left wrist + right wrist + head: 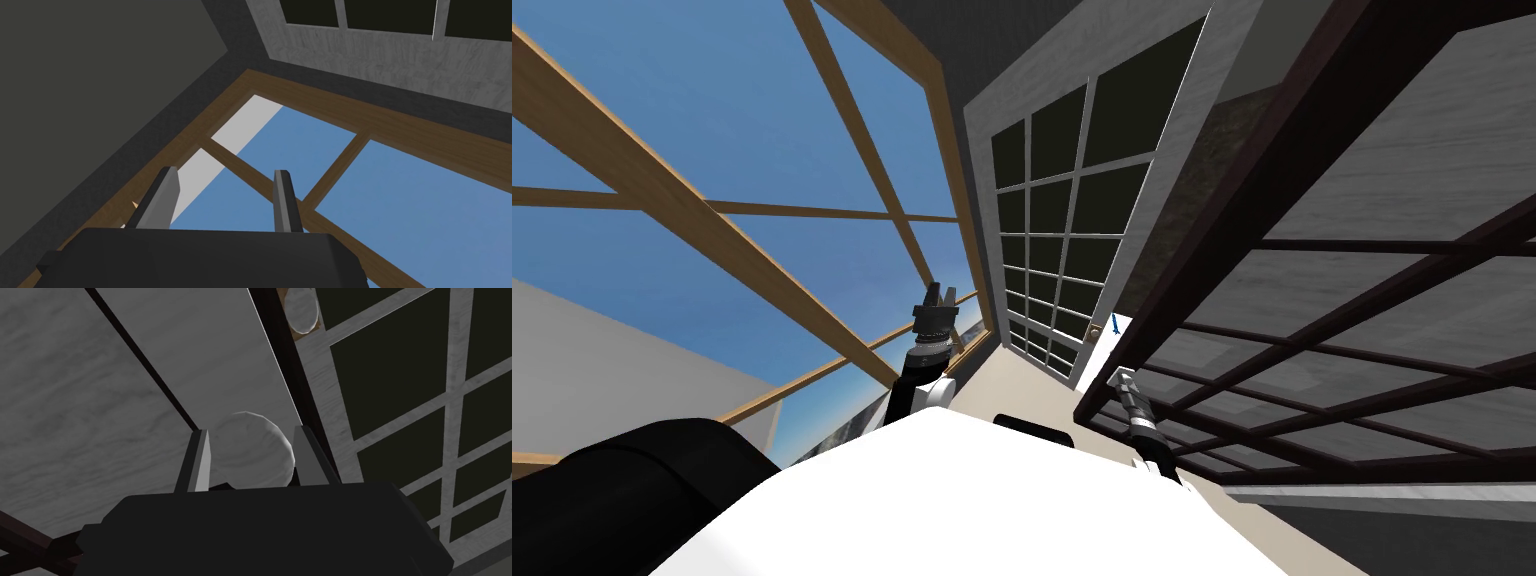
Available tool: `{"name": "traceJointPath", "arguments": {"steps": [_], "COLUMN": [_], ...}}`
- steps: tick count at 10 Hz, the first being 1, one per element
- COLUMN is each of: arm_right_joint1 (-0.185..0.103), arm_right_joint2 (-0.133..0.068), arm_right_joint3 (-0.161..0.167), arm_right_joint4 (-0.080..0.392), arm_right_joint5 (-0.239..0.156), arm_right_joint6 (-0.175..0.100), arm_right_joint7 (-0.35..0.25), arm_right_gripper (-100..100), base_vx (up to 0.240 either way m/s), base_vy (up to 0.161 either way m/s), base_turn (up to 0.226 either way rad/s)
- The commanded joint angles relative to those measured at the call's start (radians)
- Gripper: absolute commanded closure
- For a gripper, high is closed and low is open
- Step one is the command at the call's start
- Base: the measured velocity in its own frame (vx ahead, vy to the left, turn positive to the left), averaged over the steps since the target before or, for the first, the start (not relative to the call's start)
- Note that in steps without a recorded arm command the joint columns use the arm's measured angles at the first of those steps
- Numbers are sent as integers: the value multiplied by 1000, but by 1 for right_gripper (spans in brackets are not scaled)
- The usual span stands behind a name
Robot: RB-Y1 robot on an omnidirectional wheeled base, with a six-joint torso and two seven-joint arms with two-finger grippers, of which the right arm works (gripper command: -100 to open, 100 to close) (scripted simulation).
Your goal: Pull the door open
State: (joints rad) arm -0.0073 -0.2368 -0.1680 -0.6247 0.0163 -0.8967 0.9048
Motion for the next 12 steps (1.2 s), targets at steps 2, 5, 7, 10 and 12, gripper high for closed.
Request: {"name": "traceJointPath", "arguments": {"steps": [2, 5, 7, 10, 12], "arm_right_joint1": [-1, -1, -2, -2, -2], "arm_right_joint2": [-2, -4, -5, -7, -8], "arm_right_joint3": [4, 10, 13, 20, 24], "arm_right_joint4": [4, 4, 4, 3, 3], "arm_right_joint5": [-16, -35, -46, -67, -78], "arm_right_joint6": [-3, -2, -2, -2, -1], "arm_right_joint7": [-62, -133, -172, -250, -289], "arm_right_gripper": [100, 100, 100, 100, 100], "base_vx": [-31, -34, -40, -27, -37], "base_vy": [-14, -16, -19, -13, -16], "base_turn": [42, 51, 62, 45, 53]}}
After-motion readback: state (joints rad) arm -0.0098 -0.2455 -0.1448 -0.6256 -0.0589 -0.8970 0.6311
